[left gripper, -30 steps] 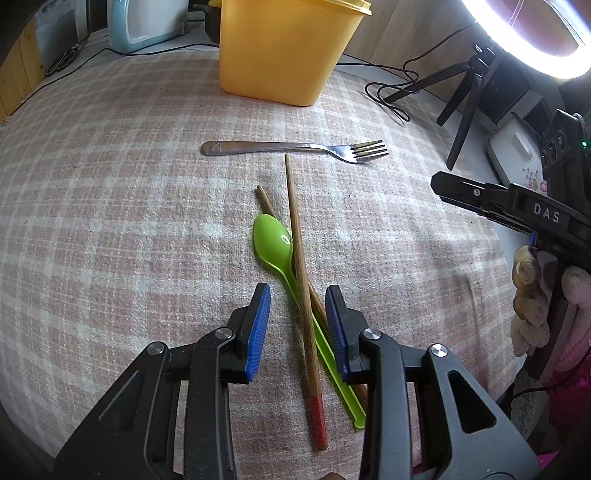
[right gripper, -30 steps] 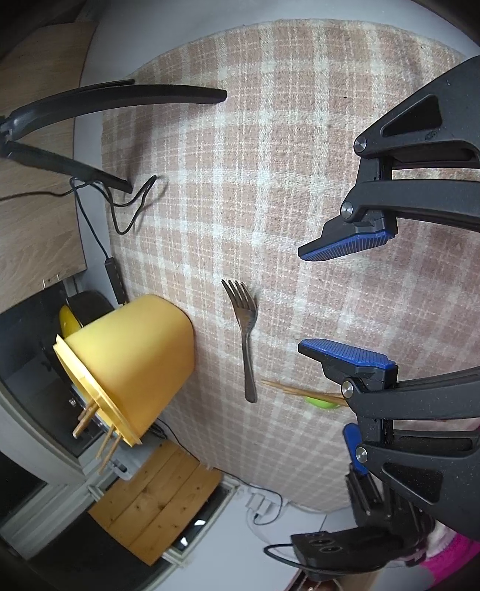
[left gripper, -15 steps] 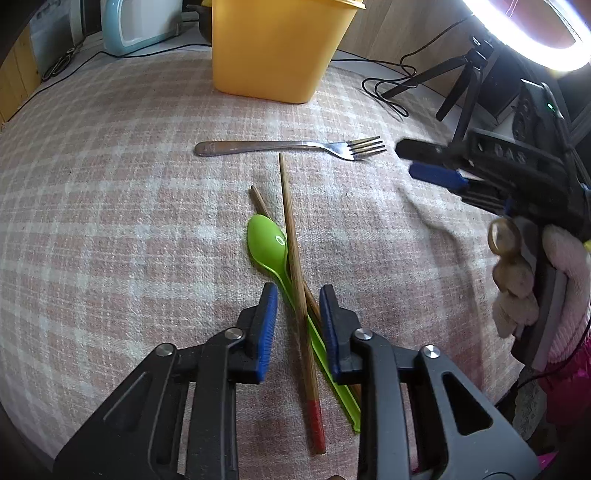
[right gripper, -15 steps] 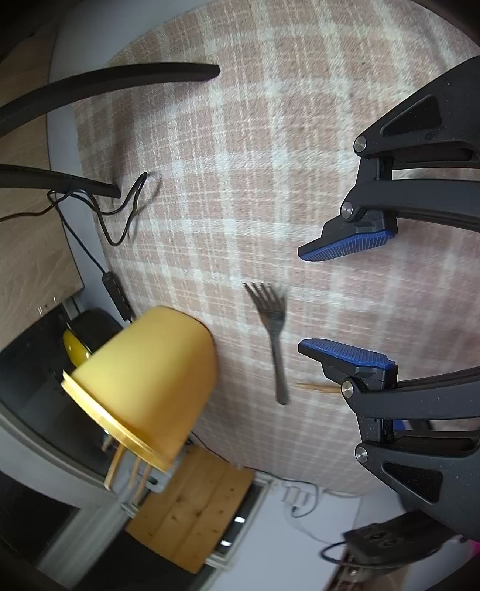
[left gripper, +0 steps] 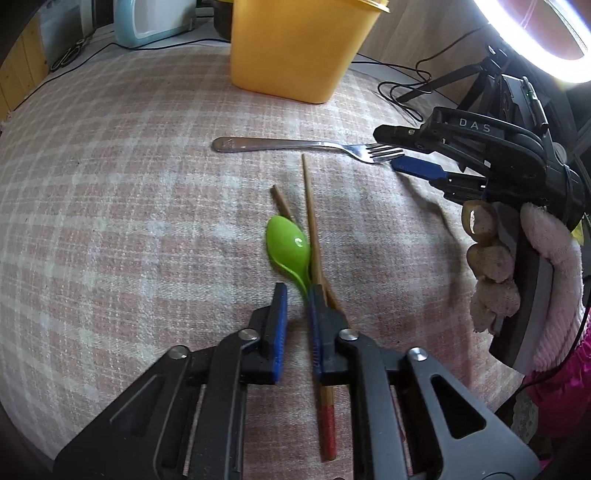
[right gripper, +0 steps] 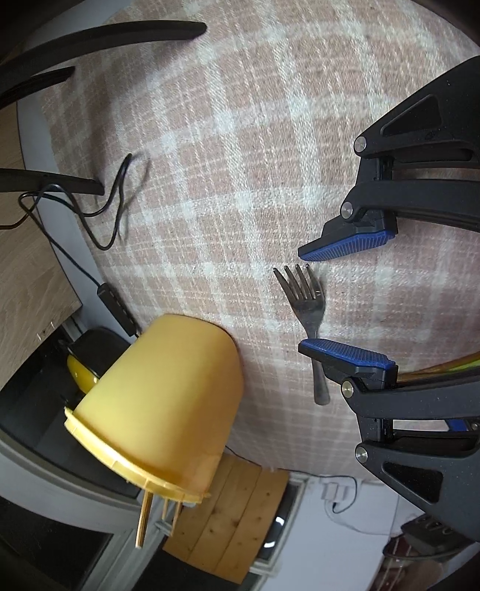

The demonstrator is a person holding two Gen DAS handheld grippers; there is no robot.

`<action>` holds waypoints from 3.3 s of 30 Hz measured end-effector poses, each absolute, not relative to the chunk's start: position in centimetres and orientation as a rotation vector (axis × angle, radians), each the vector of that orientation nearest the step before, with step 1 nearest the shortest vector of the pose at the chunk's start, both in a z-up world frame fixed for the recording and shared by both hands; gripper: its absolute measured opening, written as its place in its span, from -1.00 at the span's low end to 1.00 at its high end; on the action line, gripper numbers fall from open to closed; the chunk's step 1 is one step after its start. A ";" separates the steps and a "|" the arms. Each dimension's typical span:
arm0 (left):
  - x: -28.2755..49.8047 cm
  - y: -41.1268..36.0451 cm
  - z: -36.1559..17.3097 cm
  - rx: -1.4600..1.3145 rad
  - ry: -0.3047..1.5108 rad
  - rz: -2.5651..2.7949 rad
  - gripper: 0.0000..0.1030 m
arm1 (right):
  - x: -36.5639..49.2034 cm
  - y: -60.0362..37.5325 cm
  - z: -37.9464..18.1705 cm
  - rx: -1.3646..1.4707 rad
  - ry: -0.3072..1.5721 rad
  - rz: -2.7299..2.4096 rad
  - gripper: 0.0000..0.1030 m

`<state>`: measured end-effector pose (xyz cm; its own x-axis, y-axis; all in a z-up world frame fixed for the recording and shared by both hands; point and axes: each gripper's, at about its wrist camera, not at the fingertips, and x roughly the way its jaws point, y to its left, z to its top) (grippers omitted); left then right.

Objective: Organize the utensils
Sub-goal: 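Close the left tool on a red-tipped chopstick while the right tool closes on the fork, then lift the chopstick and fork and carry both toward the yellow bin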

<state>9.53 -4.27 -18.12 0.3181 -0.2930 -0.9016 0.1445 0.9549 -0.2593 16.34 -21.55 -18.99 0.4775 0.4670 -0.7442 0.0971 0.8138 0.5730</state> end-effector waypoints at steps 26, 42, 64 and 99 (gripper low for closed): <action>15.9 -7.2 -18.0 -0.018 1.194 -0.283 -0.77 | 17.2 -20.1 -19.0 0.517 1.032 0.170 -0.35; 16.2 -2.8 -16.3 -0.159 1.129 -0.297 -0.93 | 17.3 -20.5 -17.5 0.480 0.995 0.185 -0.87; 15.0 4.0 -7.7 -0.266 0.913 -0.288 -0.95 | 14.9 -15.5 -8.7 0.130 0.805 0.296 -0.98; 17.6 7.2 3.2 -0.267 0.624 -0.281 -0.95 | 12.2 -14.9 1.9 -0.020 0.582 0.302 -0.98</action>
<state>17.65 7.20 3.16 0.7762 -0.3362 -0.5334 0.1768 0.9281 -0.3277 12.17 -14.89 1.91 0.7929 0.2750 -0.5438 -0.2862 0.9559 0.0661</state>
